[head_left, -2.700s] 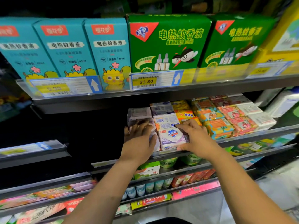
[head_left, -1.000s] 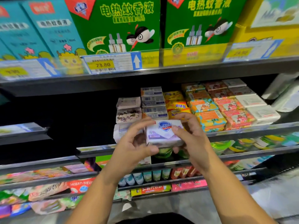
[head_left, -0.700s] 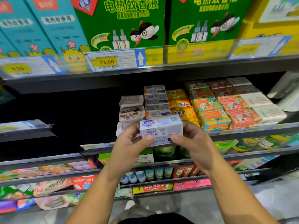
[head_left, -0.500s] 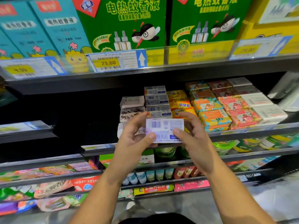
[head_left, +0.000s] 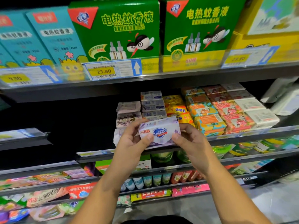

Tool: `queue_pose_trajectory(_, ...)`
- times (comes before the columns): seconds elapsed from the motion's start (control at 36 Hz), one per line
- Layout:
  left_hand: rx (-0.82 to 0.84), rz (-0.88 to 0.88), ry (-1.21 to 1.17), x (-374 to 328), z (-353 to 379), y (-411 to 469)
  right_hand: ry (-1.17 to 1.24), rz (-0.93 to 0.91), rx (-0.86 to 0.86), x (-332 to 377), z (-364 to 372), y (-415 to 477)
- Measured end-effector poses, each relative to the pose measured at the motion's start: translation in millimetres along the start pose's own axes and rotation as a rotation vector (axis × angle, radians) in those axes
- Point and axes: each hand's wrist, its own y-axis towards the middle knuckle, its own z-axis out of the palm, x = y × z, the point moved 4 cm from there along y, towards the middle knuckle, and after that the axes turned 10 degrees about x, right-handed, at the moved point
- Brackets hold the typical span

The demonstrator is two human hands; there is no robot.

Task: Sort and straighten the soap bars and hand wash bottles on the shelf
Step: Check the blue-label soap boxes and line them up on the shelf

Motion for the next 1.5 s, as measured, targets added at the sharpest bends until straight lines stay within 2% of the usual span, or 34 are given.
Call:
queue_pose_trajectory(0.06,0.026,0.012,0.025,0.3,1.3,0.5,0.006,-0.023,-0.028,-0.6,-0.5,-1.1)
queue_pose_trajectory(0.14,0.164,-0.062,-0.038,5.0,3.3,0.0,0.013,-0.037,-0.100,-0.1,-5.2,-3.5)
queue_pose_trajectory(0.19,0.206,-0.108,0.066,7.1,4.1,1.3,0.101,-0.015,-0.112,-0.7,-7.1,-5.0)
queue_pose_trajectory(0.31,0.172,-0.004,0.433,7.2,-1.9,7.1,0.231,0.074,-0.070,-2.4,-8.1,-4.3)
queue_pose_trajectory(0.39,0.200,0.080,0.562,6.2,-2.6,7.1,0.341,0.114,-0.048,-3.3,-7.6,-4.4)
queue_pose_trajectory(0.5,0.057,0.212,0.707,-1.7,-6.6,8.1,0.376,0.132,0.092,-5.0,-9.7,-8.5)
queue_pose_trajectory(0.56,0.020,0.216,0.673,-2.5,-8.1,8.5,0.241,0.132,0.139,-5.7,-13.5,-11.3)
queue_pose_trajectory(0.67,-0.002,0.079,0.331,-5.6,-1.5,7.7,-0.035,0.116,0.130,-1.6,-15.2,-11.5)
queue_pose_trajectory(0.81,0.047,0.135,0.244,-22.4,12.0,9.1,-0.157,0.084,0.066,3.1,-6.4,-4.6)
queue_pose_trajectory(0.86,0.055,0.149,0.235,-25.0,16.5,10.2,-0.175,0.081,0.057,-3.5,-2.2,-2.8)
queue_pose_trajectory(0.97,0.082,0.169,0.245,-20.5,23.5,15.1,-0.080,0.051,0.150,-10.9,11.3,-6.4)
queue_pose_trajectory(1.06,0.081,0.144,0.243,-17.8,23.6,16.3,-0.119,0.078,0.182,-7.6,5.7,-6.1)
queue_pose_trajectory(1.17,0.037,0.118,0.208,-14.7,11.2,13.5,-0.186,0.052,0.082,5.7,-18.3,-6.5)
queue_pose_trajectory(1.22,0.032,0.089,0.274,-12.4,6.3,11.7,-0.127,0.000,0.009,13.6,-27.1,-8.0)
queue_pose_trajectory(1.31,0.100,0.019,0.375,-1.5,7.2,9.1,-0.028,-0.096,-0.011,24.7,-26.2,-10.1)
queue_pose_trajectory(1.5,0.212,-0.047,0.355,20.6,18.3,6.6,-0.339,-0.163,0.070,29.2,9.4,-17.0)
